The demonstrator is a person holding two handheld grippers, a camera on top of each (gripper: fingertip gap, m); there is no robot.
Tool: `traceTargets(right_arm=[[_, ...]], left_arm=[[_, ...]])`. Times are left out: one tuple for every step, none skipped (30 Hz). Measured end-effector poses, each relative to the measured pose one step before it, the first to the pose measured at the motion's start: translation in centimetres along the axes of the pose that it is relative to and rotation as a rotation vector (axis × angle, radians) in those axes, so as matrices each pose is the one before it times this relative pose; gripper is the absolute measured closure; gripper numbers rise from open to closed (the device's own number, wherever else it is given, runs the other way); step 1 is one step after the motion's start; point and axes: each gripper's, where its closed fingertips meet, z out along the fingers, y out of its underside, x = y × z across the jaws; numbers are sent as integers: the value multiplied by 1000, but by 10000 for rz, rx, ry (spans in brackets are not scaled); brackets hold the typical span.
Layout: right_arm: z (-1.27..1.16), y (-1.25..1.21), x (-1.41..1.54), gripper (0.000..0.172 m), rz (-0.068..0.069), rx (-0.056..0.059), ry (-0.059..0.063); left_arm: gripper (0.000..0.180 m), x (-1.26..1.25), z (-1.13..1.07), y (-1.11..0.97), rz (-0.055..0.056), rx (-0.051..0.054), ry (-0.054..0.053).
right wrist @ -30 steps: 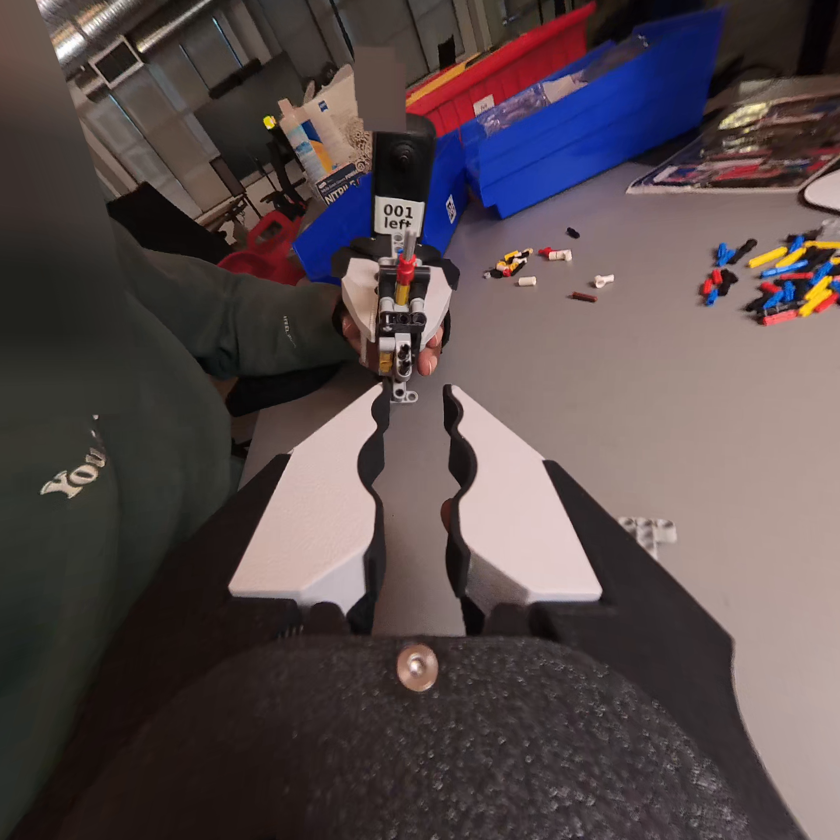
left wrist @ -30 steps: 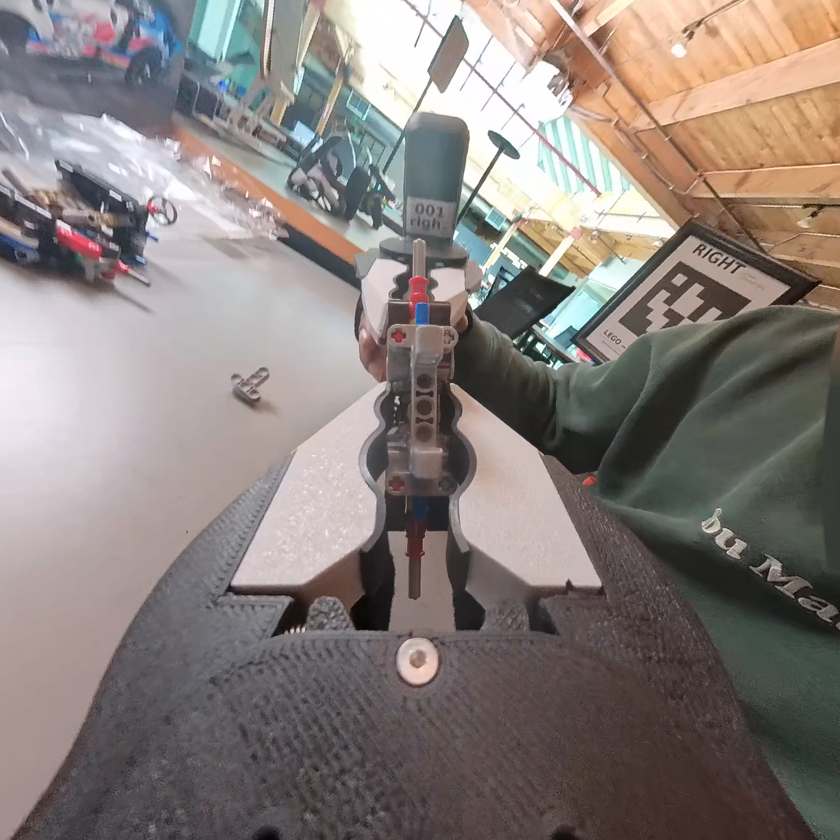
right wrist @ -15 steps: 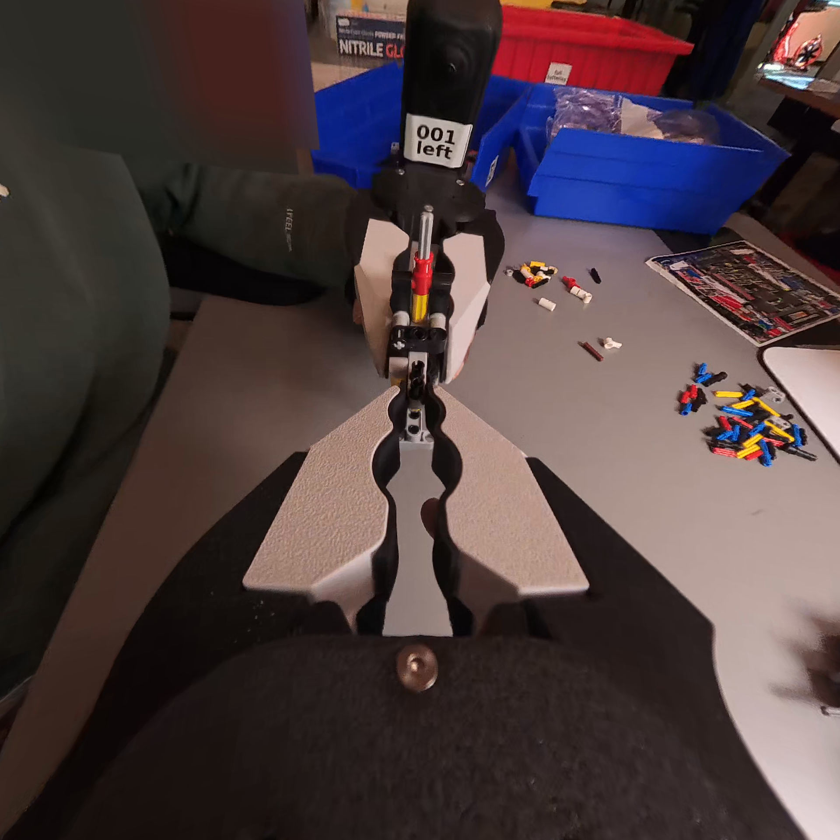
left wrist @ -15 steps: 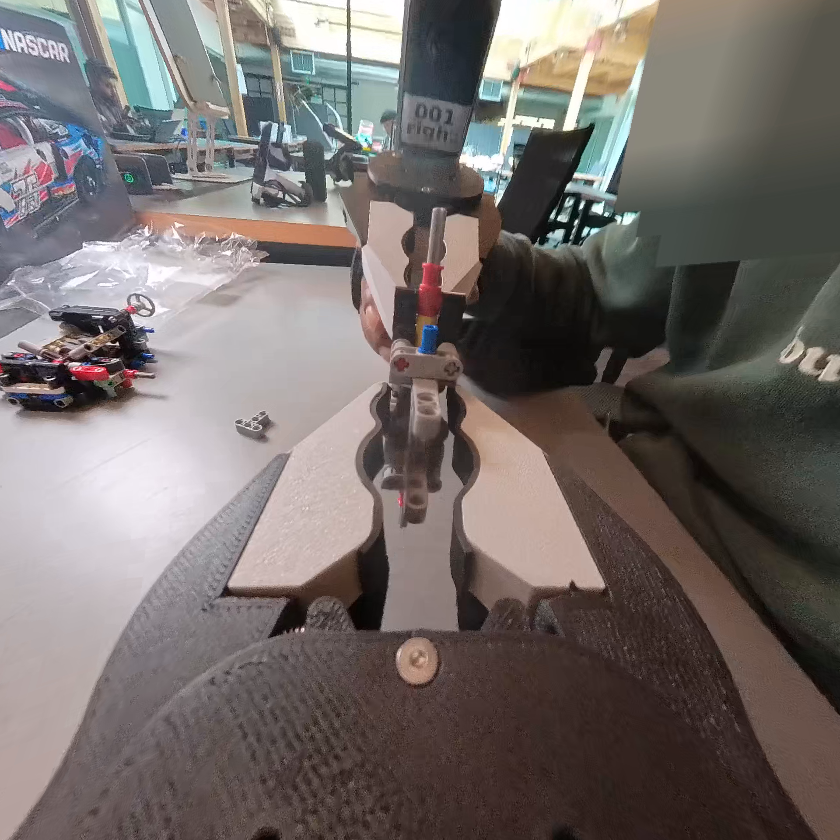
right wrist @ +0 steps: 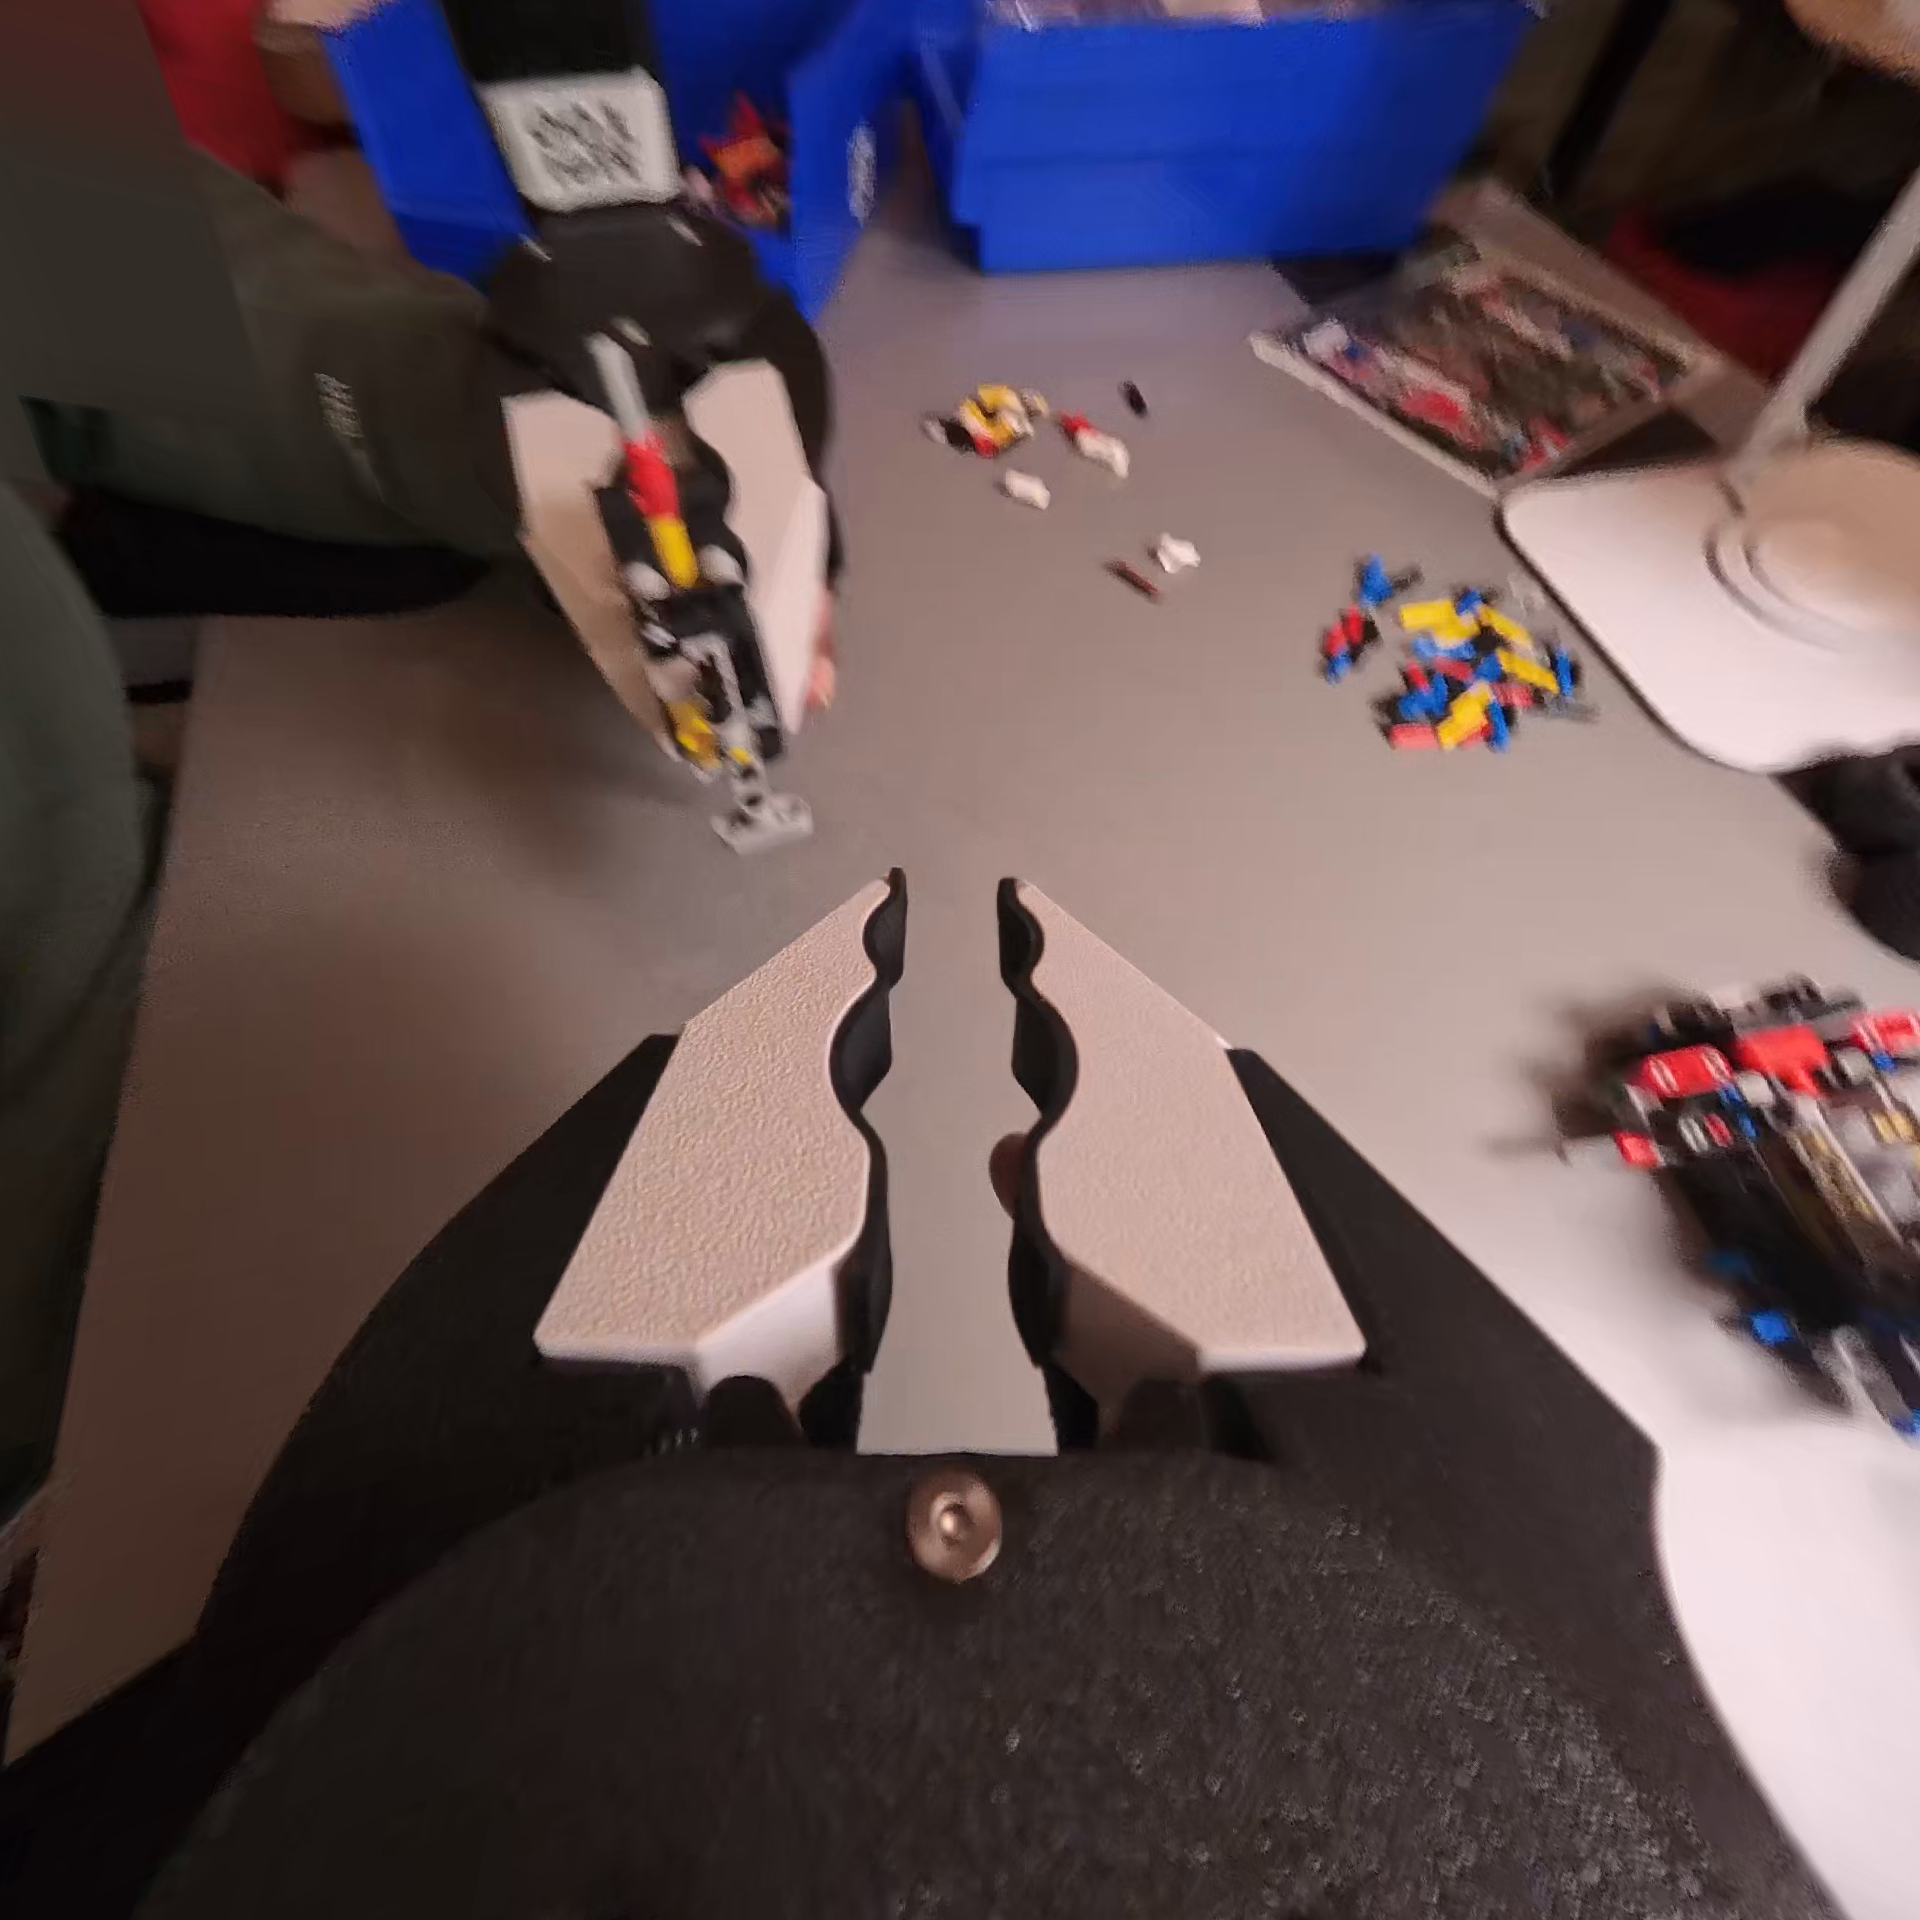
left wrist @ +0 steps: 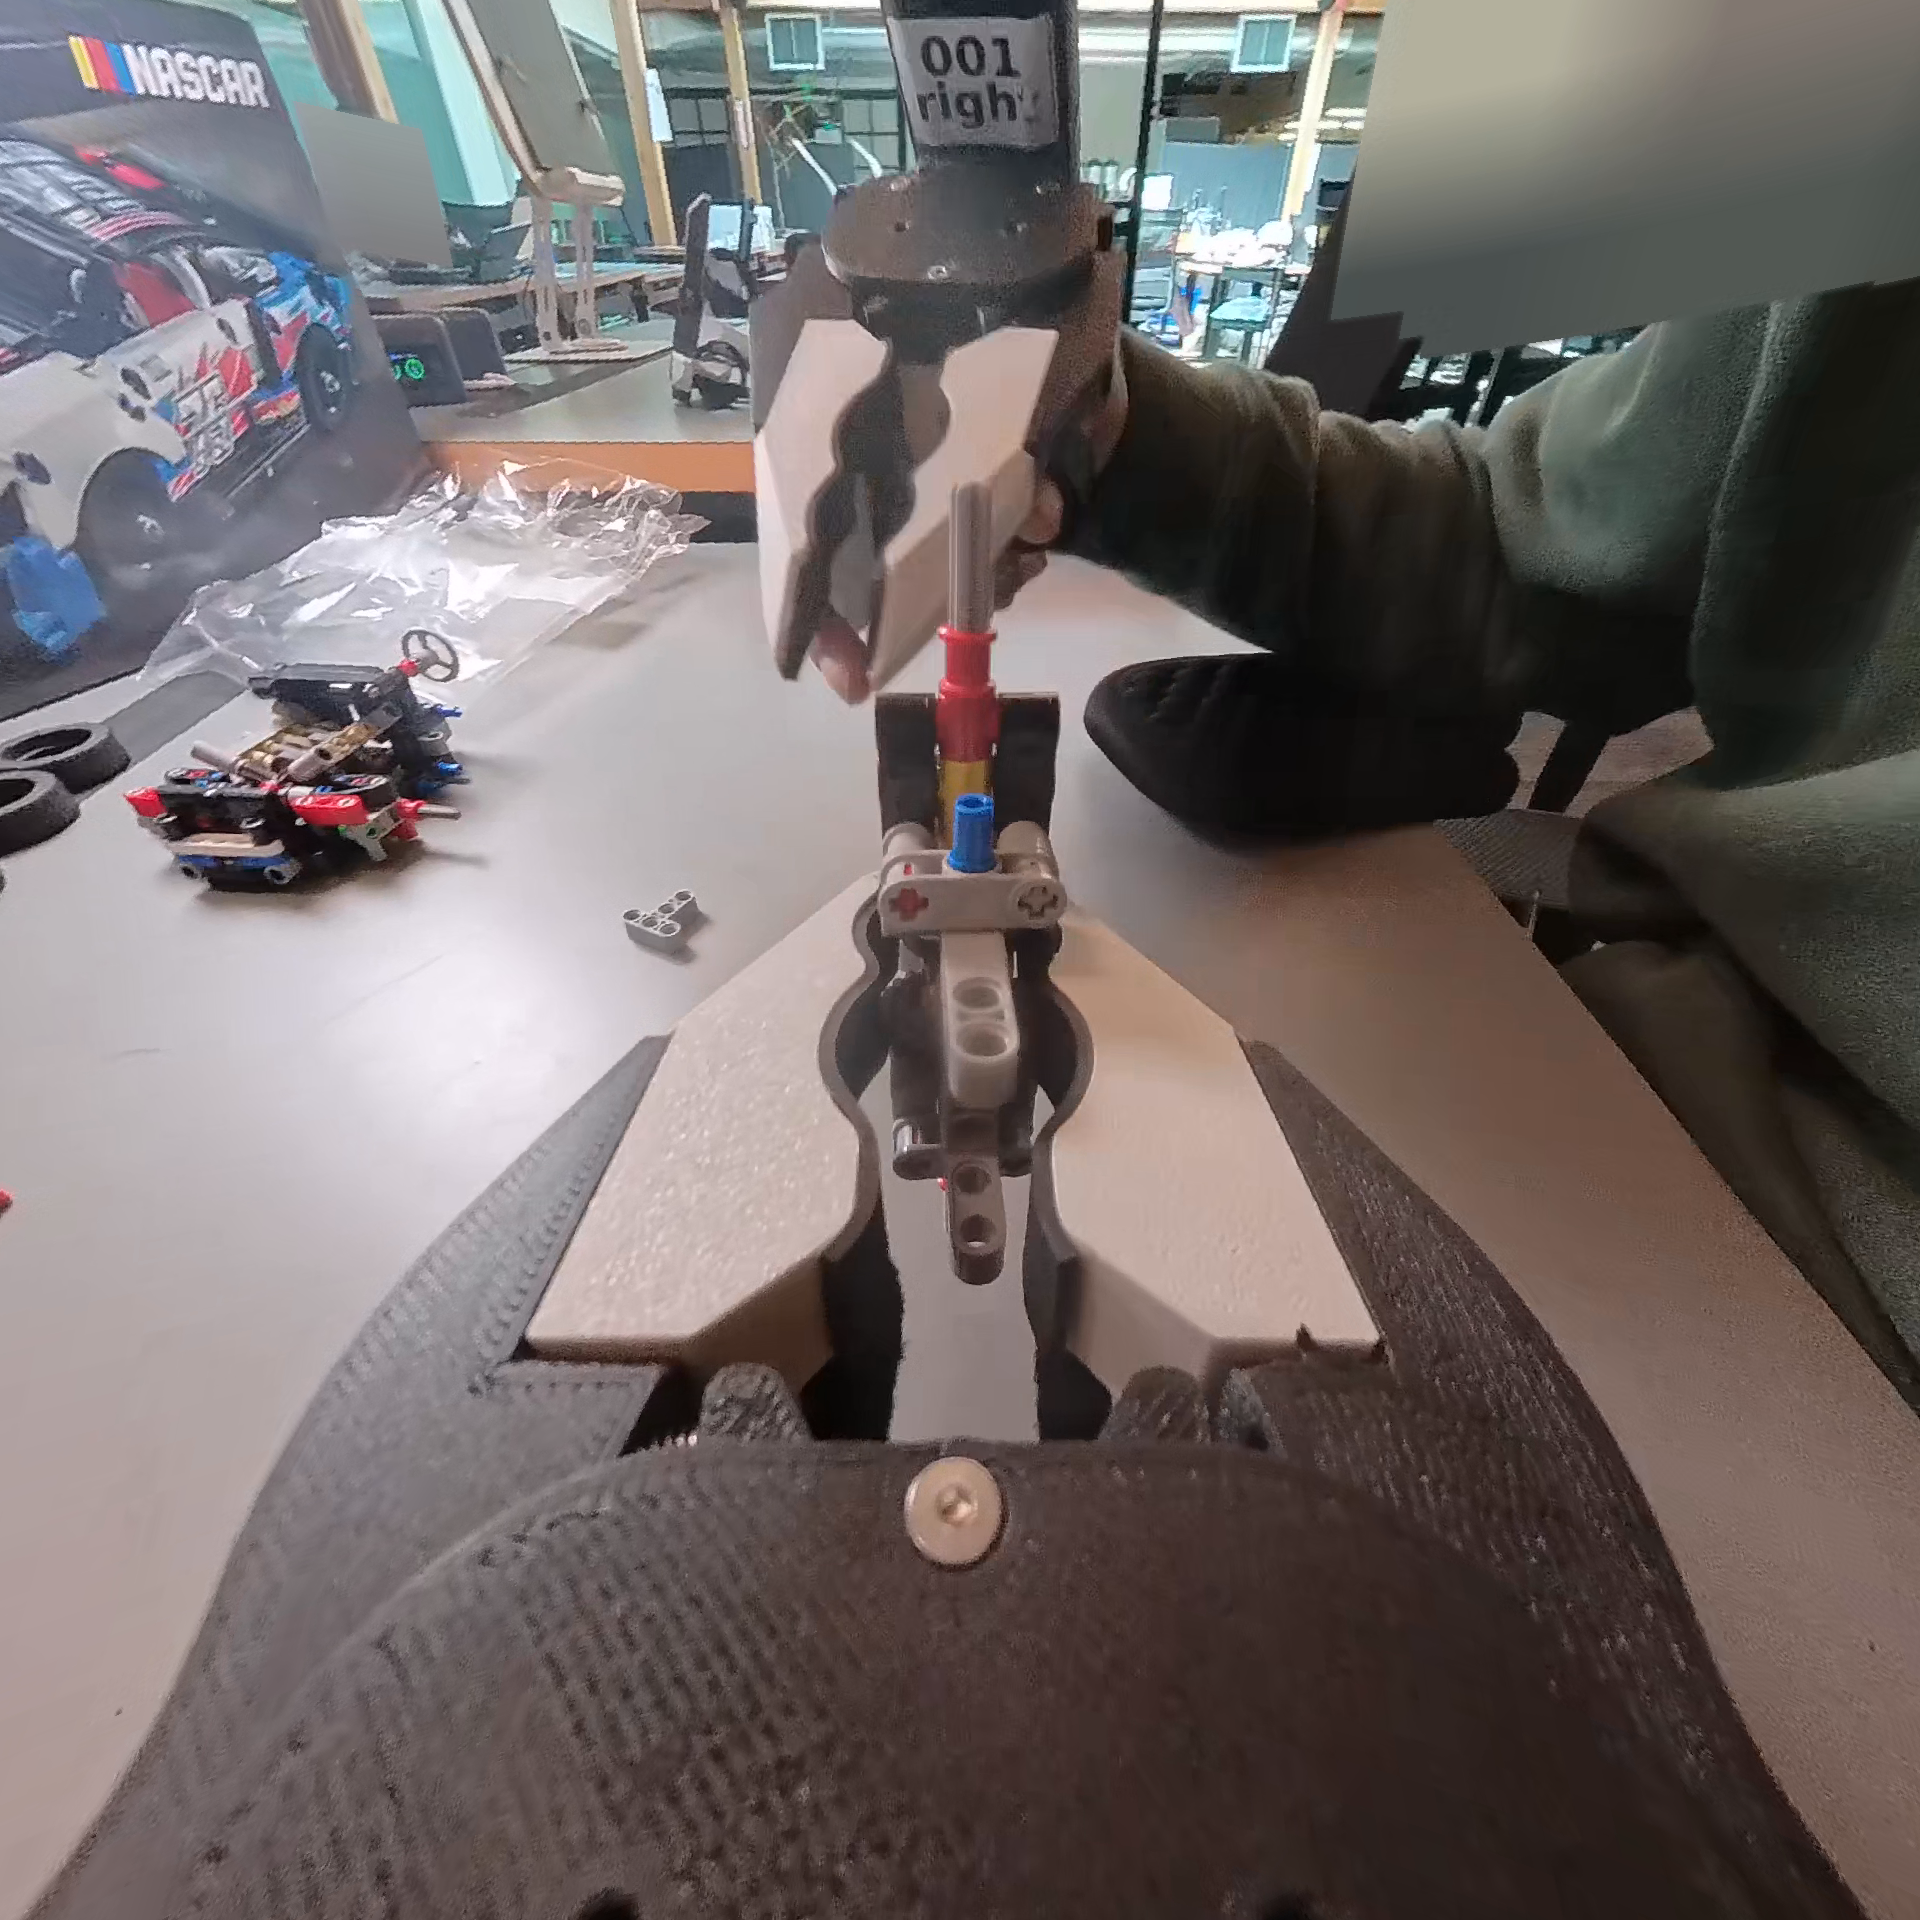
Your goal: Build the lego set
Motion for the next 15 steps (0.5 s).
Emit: traceTargets(right_arm=[[-241,1380,1733,154,332,-742,456],[194,1482,1905,154,182,-812,617],[610,1390,1137,151,76,-827,236],[794,894,389,148,92,-617,-106],[776,452,237,147,57,-457,-78],[698,352,75,145,-79,-498,-90],[587,269,-9,143,-178,-502,-89],[508,232,32,140,-167,-500,-72],[454,156,95,137,-81,-441,-57],[407,-81,223,137,-4,-272,9],[371,-185,39,137,20,-159,-101],[361,-43,-64,138,26,-236,-156],[344,67,-23,138,-75,-289,-110],[271,-114,-117,138,-184,-147,-130],[223,-143,-237,140,-161,-137,-193]], left_arm=[[161,-233,-64,36,-114,-14,-81],[161,-163,-46,-40,-93,35,-56],[161,-90,-43,-60,-55,42,-30],[161,-75,-30,-27,-43,0,-42],[160,-91,-11,1,-36,-24,-53],[160,-30,-7,20,-36,-23,-9],[160,11,-7,31,-47,-25,15],[160,-22,18,61,-31,-35,-8],[160,-45,8,70,-4,-48,-21],[160,-34,0,60,-1,-48,-8],[160,-42,-7,16,-18,-22,2],[160,-37,-19,-14,-38,3,4],[160,-38,-12,-7,-48,3,14],[160,-20,-7,1,-42,-3,15],[160,-30,-10,-4,-26,-6,6]])
